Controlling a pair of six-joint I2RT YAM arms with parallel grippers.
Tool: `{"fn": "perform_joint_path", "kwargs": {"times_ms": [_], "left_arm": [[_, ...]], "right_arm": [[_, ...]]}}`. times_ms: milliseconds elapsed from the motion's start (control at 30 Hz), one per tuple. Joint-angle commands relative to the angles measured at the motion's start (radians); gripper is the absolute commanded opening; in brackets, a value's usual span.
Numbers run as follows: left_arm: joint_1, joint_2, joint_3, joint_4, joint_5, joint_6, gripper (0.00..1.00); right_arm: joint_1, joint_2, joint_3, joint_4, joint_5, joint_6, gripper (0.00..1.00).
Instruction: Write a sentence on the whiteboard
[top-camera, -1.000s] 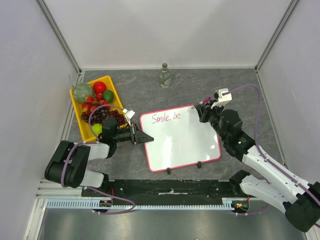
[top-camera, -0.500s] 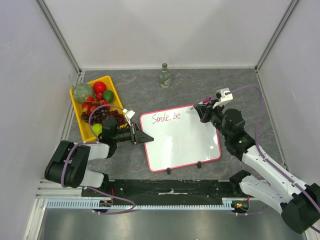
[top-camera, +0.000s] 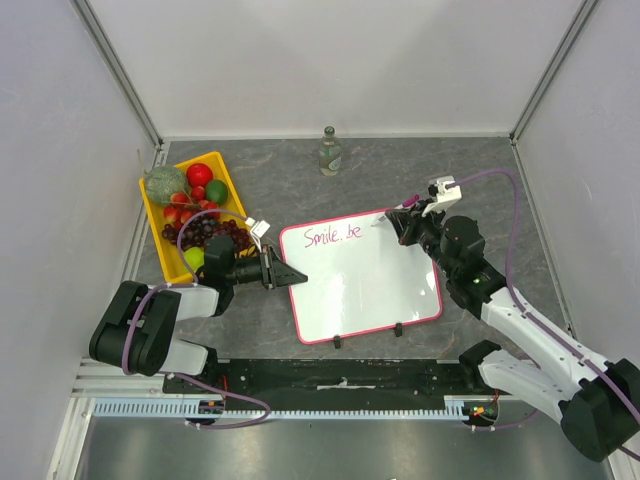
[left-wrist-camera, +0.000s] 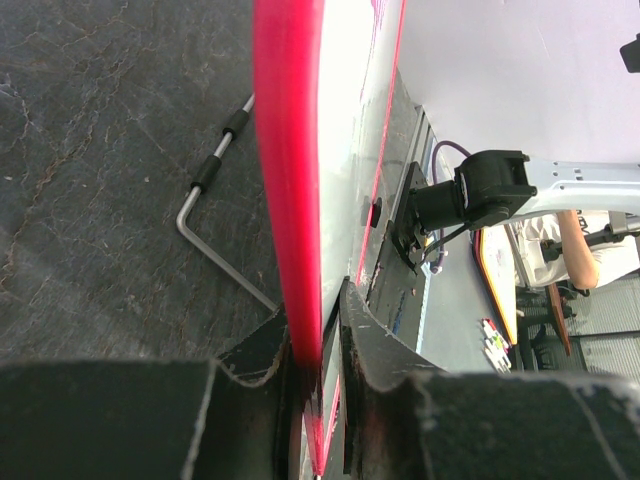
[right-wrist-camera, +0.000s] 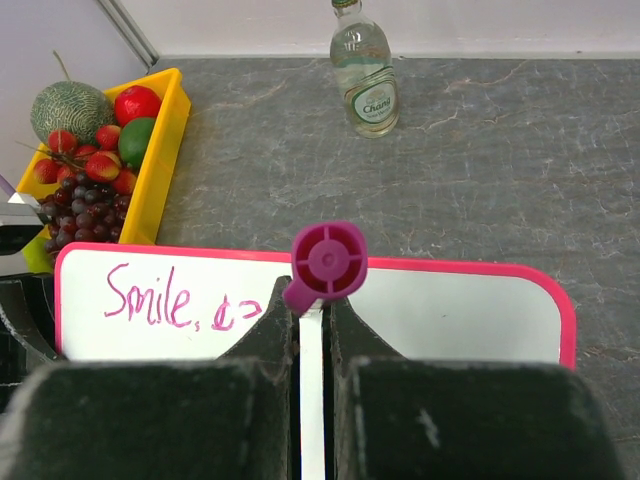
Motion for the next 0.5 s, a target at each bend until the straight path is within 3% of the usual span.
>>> {"fn": "perform_joint_path", "kwargs": {"times_ms": [0, 467], "left_arm": [[-0.011, 0.008, -0.019, -0.039, -0.046, 0.108, 0.02], [-0.009, 0.008, -0.019, -0.039, -0.046, 0.108, 0.02]], "right_arm": [[-0.003, 0.012, -0.007, 0.034, 0.022, 0.001, 0.0], [-0.003, 0.016, -0.025, 0.02, -0.053, 0.001, 0.0]]}}
